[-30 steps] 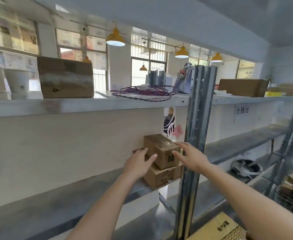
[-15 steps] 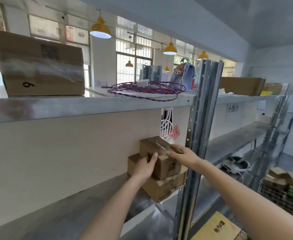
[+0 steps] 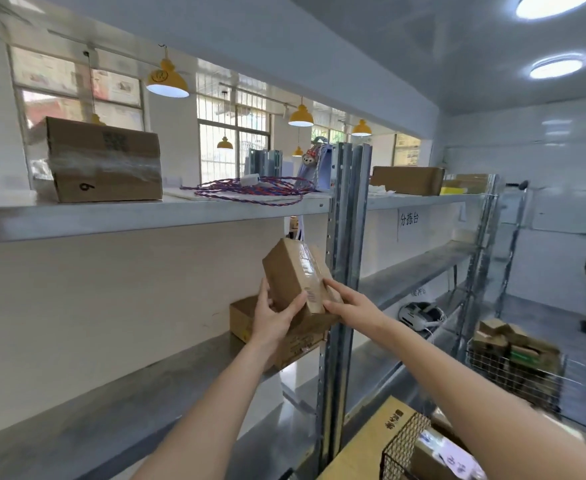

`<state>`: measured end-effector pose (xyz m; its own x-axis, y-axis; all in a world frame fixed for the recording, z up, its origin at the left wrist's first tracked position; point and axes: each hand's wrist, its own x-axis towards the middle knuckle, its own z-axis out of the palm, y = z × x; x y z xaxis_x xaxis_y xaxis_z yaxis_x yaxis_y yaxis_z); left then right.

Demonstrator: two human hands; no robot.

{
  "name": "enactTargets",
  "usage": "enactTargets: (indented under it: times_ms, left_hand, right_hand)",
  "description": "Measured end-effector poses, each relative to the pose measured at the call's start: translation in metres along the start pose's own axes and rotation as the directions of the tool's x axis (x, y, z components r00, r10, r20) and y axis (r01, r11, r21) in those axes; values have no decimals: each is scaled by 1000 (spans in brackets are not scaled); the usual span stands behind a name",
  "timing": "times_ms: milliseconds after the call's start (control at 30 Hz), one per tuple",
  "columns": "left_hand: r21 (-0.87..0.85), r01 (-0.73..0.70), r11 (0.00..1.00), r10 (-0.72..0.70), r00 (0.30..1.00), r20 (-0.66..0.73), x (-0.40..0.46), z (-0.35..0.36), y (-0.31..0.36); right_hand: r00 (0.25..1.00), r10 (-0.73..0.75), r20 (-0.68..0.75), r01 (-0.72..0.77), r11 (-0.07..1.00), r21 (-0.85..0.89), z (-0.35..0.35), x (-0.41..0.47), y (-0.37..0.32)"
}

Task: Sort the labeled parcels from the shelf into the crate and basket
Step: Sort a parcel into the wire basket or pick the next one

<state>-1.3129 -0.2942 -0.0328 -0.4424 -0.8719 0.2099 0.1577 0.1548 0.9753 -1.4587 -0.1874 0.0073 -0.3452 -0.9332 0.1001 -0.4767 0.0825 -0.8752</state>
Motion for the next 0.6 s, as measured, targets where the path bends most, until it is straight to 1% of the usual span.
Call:
enactTargets:
  times_ms: [133,233,333,400,467,567,600]
  left_hand:
    - [-131,64,989,-61,998,32,-55,22,19]
    - [-196,85,977,-65,992,109,-99,46,35]
    - [-299,136,945,-69,972,225,-143,68,48]
    - [-281,145,949,-55,951,304,-168,81,49]
    - [-242,139,960,-49,938,344,-197,92,52]
    - [-248,153,957,-55,931,361,-236,107,59]
    - [-245,146,958,-51,933,356,-250,112,64]
  right_hand:
    - [997,-24,-72,22,999,-29,-12,-66,-9]
    - [995,27,-100,-27,1000,4,-20,-114,-5]
    - [989,24,-143,-22,1000,20,-30,-172,-3]
    - [978,17,-206,-4,998,63,-41,-207,5]
    - [966,45,-253,-13,992,129,-53,-241,14]
    - [938,48,-345,42,967,250,-63,-293,19]
    - [920,33,-390,67,968,240,-67,-313,17]
